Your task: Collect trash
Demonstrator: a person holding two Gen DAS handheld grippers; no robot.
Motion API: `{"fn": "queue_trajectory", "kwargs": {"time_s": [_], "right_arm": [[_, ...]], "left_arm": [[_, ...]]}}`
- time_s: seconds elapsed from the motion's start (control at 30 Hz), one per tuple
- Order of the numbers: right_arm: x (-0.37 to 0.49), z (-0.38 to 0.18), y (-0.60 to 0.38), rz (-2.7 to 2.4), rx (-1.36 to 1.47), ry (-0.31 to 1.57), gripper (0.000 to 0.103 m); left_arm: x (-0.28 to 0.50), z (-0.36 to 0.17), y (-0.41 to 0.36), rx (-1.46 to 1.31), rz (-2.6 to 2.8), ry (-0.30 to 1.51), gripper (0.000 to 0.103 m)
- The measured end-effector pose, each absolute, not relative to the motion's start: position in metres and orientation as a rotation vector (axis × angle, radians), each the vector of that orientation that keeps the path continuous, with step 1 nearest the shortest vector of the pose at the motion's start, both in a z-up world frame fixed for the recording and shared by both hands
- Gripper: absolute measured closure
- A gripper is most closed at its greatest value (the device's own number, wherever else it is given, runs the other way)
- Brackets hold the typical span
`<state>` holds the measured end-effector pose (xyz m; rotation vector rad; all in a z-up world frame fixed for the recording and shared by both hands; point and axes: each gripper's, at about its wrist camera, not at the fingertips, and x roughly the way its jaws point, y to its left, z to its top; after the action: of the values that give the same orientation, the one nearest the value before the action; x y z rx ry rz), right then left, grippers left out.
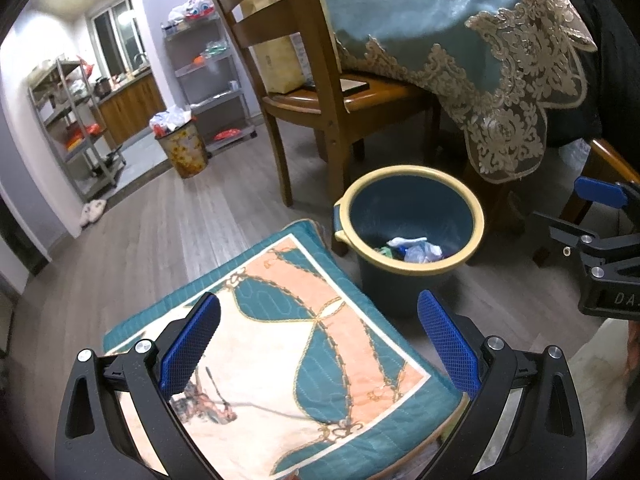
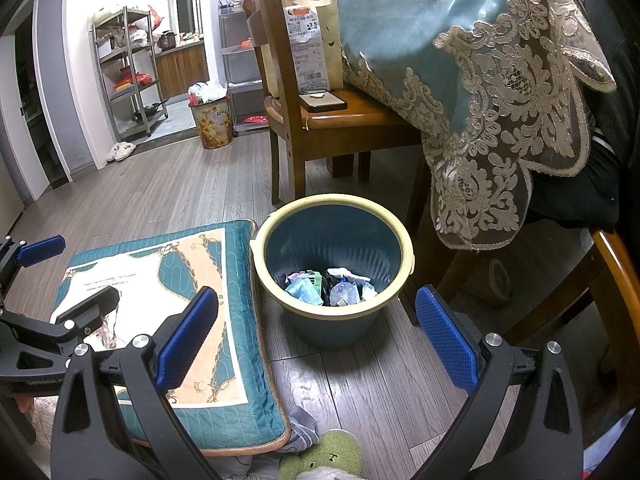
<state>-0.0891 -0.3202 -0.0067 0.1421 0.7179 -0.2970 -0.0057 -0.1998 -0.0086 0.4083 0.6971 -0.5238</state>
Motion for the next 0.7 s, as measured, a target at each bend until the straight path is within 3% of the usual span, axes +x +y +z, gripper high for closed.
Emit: {"fn": "queue_trajectory", "kwargs": {"time_s": [0.7], "right_arm": [[-0.0895,-0.0069,-0.3204,-0.297,0.143,0.718,0.006]], "left_arm": [[-0.0057,-0.0081,-0.1998,0.397,-0.544,0.697,0.005]]}}
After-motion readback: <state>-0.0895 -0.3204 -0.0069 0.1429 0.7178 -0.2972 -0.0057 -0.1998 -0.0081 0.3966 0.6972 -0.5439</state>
